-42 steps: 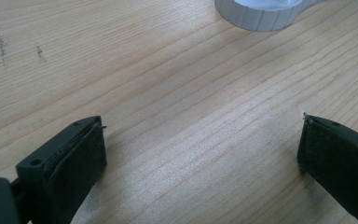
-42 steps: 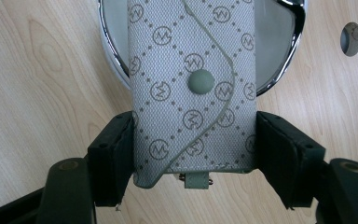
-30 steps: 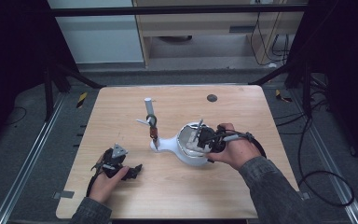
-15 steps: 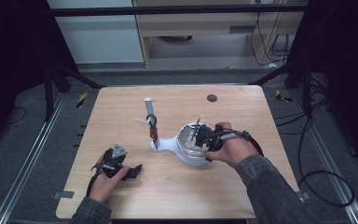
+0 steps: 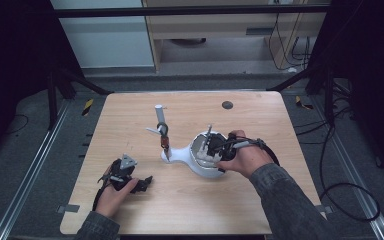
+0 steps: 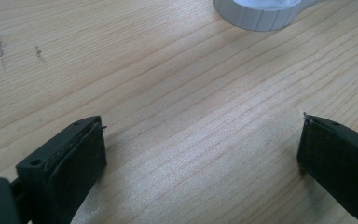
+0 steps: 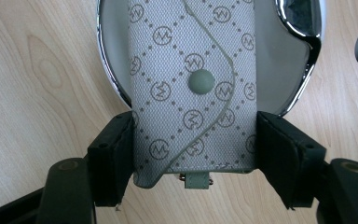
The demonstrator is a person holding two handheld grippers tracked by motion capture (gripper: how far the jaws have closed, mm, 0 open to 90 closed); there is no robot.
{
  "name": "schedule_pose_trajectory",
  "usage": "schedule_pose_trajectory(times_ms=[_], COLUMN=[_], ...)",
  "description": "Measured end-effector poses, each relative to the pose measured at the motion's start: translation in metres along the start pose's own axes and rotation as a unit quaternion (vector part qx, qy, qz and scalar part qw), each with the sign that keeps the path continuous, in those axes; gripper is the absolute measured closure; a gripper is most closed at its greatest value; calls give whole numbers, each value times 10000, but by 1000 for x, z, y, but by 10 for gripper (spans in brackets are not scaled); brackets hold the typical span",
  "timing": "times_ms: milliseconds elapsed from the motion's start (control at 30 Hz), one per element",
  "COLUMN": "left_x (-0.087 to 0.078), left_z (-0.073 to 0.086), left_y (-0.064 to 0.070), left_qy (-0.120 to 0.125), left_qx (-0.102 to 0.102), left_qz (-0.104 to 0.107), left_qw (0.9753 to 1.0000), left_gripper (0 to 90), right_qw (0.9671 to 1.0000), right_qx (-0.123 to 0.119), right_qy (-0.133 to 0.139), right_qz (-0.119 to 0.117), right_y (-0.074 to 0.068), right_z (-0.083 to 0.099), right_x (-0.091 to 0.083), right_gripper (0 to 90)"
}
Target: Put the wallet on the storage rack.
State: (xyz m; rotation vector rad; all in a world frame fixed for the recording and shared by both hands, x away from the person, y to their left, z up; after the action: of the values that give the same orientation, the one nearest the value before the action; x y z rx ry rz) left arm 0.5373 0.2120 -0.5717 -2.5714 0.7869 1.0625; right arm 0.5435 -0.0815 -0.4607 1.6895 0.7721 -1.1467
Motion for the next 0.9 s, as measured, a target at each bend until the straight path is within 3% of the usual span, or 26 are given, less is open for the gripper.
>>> schedule_pose_trajectory(times_ms=[900], left_x=[0], left_z=[0], left_y=[0], left_qy=[-12], left_qx=[6], left_qz=[2], left_qw=[10000], left_gripper=[6], right_qw=[10000], right_qx=[-10], right_qy=[-26], right_qz=[-62], right_y=[1], right_z=[-9], right_x=[6], right_gripper=[313])
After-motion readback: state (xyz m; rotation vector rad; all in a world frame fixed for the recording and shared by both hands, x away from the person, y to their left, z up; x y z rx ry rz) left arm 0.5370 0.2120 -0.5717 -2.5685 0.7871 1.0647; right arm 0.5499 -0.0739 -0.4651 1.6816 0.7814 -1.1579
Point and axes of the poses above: each handheld gripper's, and its own axes: x roughly forward along the jaws, z roughly out of its underside, y roughly to its right, the point moved 9 cm from there along x, roughly forward along the jaws, and after that the axes turned 1 degree about -y, right-handed, at the moved point
